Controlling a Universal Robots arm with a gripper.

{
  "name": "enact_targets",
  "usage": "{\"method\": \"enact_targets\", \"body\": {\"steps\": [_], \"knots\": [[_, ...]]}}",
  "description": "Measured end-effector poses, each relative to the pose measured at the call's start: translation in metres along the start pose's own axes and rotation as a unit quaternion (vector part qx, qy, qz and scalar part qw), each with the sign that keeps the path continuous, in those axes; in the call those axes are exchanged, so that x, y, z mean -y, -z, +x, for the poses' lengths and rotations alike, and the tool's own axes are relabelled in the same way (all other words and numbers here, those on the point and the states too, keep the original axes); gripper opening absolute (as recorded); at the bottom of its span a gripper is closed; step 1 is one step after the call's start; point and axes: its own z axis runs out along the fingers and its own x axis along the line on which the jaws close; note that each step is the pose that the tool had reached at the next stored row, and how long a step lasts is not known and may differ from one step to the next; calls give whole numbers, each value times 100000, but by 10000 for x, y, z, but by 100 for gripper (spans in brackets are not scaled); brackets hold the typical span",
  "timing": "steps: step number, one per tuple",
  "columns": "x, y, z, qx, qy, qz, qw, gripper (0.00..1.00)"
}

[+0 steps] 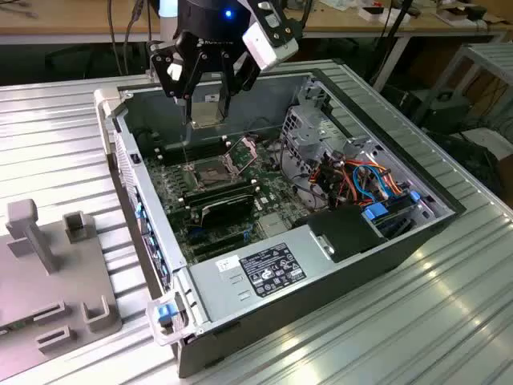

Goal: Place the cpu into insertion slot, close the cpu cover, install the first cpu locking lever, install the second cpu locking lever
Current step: 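Place the cpu into insertion slot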

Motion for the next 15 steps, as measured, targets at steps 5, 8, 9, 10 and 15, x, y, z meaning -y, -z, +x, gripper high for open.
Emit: {"method": "enact_targets", "body": {"steps": [5, 8, 9, 10, 15], "knots": [[0, 0, 0, -1, 1, 2, 100000, 54], [0, 0, 0, 1, 1, -2, 100000, 54], [0, 0, 0, -1, 3, 0, 100000, 54], [0, 0, 0, -2, -1, -1, 100000, 54], [-7, -16, -15, 16, -387, 11, 99999, 54]]}}
